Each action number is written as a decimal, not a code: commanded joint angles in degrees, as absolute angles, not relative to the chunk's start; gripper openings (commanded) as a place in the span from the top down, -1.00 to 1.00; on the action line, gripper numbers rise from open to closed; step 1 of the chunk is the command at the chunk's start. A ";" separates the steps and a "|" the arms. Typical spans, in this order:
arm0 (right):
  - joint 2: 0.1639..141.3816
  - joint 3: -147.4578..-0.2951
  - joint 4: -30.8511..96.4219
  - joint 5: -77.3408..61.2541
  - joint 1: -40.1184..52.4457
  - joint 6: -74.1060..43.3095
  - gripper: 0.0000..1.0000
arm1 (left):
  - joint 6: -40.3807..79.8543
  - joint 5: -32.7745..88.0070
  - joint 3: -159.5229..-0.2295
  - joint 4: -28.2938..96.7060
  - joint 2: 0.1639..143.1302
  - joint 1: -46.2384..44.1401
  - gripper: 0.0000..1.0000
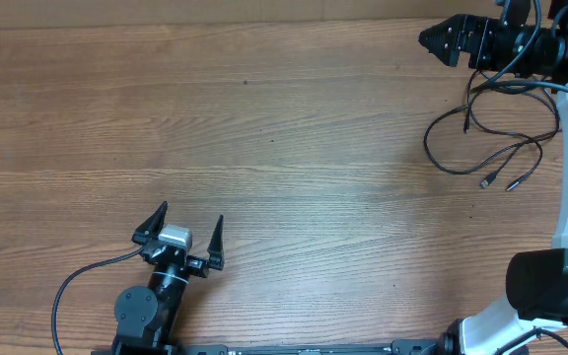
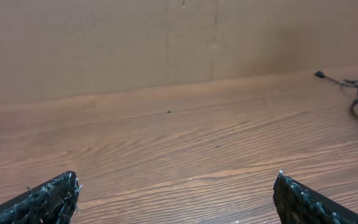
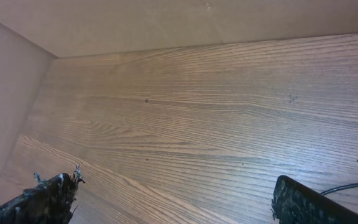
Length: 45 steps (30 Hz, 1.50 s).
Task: Untangle cables
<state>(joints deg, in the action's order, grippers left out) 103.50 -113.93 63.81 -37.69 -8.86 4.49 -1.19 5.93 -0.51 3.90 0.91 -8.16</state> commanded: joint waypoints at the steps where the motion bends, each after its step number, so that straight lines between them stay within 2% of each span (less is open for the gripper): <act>1: 103.33 -113.69 63.55 -38.22 -8.69 4.47 -1.00 | -4.54 4.45 -0.25 4.25 0.14 -6.31 -0.99; 6: 103.33 -113.69 63.55 -38.24 -8.69 4.47 -1.00 | -3.75 4.54 -0.25 4.25 0.14 -3.70 -0.99; 45: 103.33 -113.69 63.55 -38.22 -8.69 4.47 -1.00 | -1.91 5.52 -0.27 3.95 0.16 -2.81 -0.99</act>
<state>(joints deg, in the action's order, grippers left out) 103.50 -113.93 63.81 -37.71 -8.86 4.51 -2.92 5.32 -0.51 3.88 0.91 -3.22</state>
